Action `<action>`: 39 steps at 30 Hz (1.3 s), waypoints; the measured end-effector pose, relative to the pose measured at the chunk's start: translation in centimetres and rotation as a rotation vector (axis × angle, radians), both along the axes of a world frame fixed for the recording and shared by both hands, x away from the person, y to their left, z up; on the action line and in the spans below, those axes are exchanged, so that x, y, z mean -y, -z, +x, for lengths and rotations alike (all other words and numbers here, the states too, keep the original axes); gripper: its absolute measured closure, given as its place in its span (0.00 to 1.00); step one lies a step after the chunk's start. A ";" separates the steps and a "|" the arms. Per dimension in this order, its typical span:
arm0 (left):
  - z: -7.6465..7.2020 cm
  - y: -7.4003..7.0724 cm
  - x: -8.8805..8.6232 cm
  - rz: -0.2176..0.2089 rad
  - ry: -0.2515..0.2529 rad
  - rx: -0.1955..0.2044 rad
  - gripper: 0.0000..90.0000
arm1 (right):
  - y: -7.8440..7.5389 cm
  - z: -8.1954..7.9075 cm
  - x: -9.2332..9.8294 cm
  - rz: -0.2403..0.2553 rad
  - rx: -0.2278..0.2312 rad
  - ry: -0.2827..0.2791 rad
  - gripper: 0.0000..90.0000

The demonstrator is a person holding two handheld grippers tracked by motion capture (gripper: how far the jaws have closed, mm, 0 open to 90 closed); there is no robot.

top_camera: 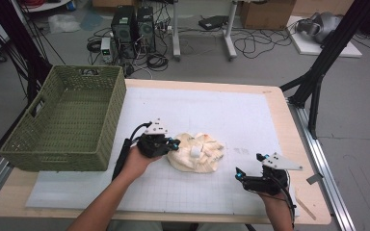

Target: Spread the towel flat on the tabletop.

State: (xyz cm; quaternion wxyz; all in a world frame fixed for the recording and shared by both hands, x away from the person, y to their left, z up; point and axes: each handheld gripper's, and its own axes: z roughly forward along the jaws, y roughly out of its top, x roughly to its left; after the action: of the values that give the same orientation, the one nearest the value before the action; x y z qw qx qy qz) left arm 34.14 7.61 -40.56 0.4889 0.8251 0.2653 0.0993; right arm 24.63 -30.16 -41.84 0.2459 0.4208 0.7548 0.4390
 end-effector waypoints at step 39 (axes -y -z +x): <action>-1.8 0.7 -6.9 -0.085 -0.155 0.006 0.47 | 3.2 4.0 -6.8 -0.092 -0.166 -0.200 0.71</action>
State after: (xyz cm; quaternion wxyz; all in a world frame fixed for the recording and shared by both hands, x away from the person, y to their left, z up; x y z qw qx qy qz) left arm 32.32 14.46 -41.21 0.5152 0.7801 0.3310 0.1281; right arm 28.64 -23.35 -45.01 0.1565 0.3666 0.8301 0.3900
